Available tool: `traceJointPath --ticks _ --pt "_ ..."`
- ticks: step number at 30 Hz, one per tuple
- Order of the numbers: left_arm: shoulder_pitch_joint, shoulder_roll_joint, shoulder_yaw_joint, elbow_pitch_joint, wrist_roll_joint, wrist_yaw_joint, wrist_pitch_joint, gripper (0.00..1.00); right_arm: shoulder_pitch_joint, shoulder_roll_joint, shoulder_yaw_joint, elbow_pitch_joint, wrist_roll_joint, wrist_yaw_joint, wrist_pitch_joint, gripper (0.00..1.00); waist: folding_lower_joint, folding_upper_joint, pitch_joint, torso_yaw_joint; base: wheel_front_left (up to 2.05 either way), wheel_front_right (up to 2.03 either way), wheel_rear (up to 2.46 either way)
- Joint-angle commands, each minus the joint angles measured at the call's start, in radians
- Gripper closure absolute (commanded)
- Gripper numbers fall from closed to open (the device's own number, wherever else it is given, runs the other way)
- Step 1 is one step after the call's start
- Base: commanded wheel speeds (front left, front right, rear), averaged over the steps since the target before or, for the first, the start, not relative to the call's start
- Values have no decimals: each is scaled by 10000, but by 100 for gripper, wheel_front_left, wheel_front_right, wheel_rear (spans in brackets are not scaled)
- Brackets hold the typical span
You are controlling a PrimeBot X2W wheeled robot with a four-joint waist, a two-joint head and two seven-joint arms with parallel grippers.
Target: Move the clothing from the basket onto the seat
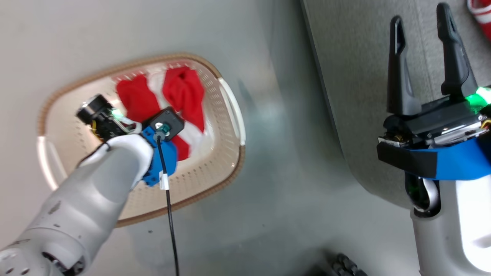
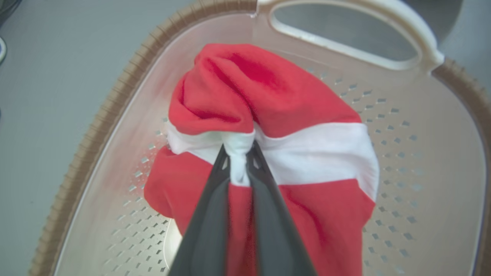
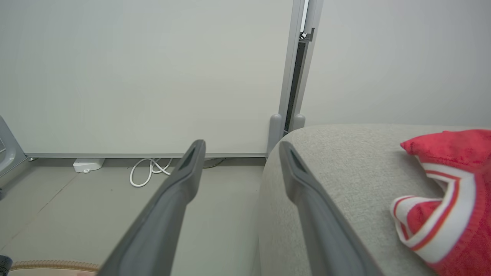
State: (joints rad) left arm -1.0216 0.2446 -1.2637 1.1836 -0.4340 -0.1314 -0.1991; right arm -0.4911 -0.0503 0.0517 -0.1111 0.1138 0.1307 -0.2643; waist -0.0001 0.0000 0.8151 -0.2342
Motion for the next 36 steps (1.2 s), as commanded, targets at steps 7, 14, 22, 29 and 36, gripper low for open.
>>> traceJointPath --ticks 7,14,22,29,36 --pt "314 -547 688 -221 -863 24 -621 100 637 0 -192 645 -256 1 -1 0 1 0 -1994 916 0 0 0" --pt "974 -452 1771 -1625 -1175 326 -666 100 1391 0 -295 1220 -372 1 0 0 1 0 -3423 1247 0 0 0" --pt "2184 -233 3111 -3307 -937 572 -672 100 2329 -9 -321 1670 -384 1 0 0 1 0 -4957 1487 0 0 0" --pt "3314 -200 4169 -4298 -620 607 -673 100 3085 -49 -303 1931 -272 1 -1 0 1 0 -6088 1664 0 0 0" --pt "4478 -219 5137 -5132 -378 548 -672 100 3800 -46 -199 2142 -160 1 -1 0 1 0 -7012 1803 0 0 0"
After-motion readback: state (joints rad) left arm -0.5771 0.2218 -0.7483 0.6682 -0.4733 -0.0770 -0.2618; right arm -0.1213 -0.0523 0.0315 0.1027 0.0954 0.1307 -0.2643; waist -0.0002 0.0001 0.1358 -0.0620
